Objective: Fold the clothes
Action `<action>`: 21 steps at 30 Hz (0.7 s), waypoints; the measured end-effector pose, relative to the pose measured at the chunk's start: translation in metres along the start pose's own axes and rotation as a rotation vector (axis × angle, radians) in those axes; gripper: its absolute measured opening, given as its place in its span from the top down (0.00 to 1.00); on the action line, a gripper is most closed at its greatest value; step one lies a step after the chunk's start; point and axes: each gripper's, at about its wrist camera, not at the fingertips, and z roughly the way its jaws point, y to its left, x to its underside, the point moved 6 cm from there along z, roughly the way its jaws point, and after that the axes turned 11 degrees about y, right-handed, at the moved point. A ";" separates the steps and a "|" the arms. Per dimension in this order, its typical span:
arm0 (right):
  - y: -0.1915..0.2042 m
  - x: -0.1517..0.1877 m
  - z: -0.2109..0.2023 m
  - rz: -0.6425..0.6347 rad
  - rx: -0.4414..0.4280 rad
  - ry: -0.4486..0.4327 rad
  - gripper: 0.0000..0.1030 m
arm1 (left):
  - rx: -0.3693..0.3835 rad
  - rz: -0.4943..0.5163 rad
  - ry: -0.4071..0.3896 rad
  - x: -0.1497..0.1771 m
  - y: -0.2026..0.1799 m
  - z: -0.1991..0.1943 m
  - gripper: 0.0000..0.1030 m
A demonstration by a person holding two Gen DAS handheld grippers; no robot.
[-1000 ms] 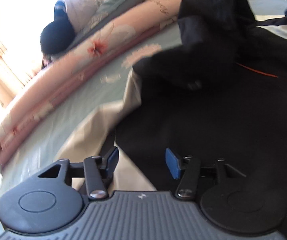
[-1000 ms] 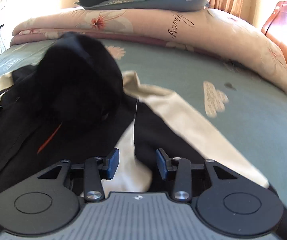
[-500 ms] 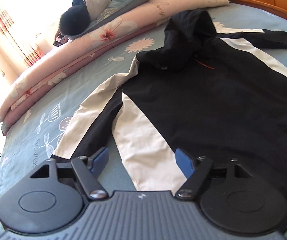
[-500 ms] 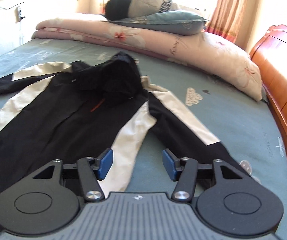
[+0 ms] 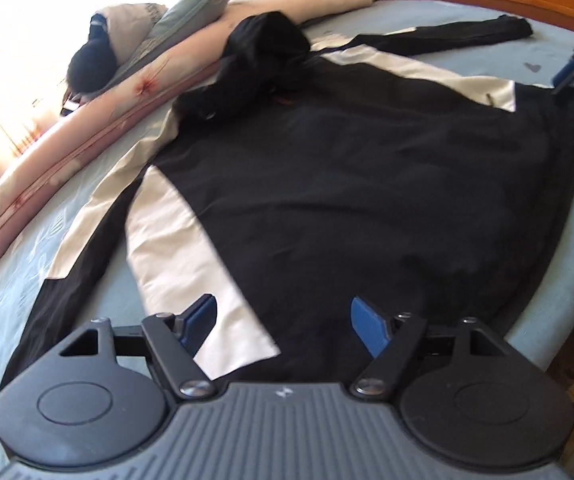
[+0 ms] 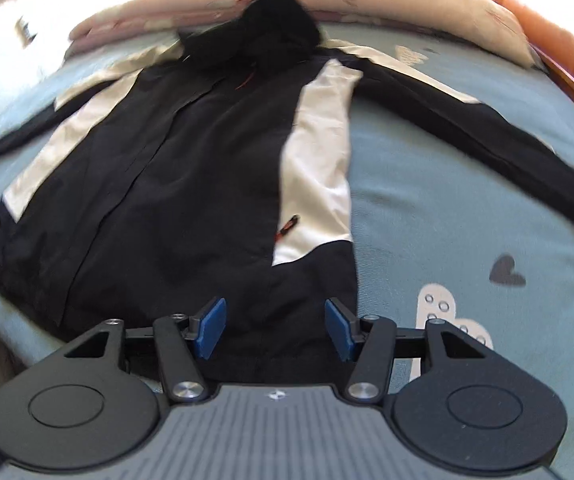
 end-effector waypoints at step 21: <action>-0.067 0.041 0.043 0.595 -0.617 -0.032 0.92 | 0.069 -0.018 -0.046 -0.004 -0.010 0.018 0.27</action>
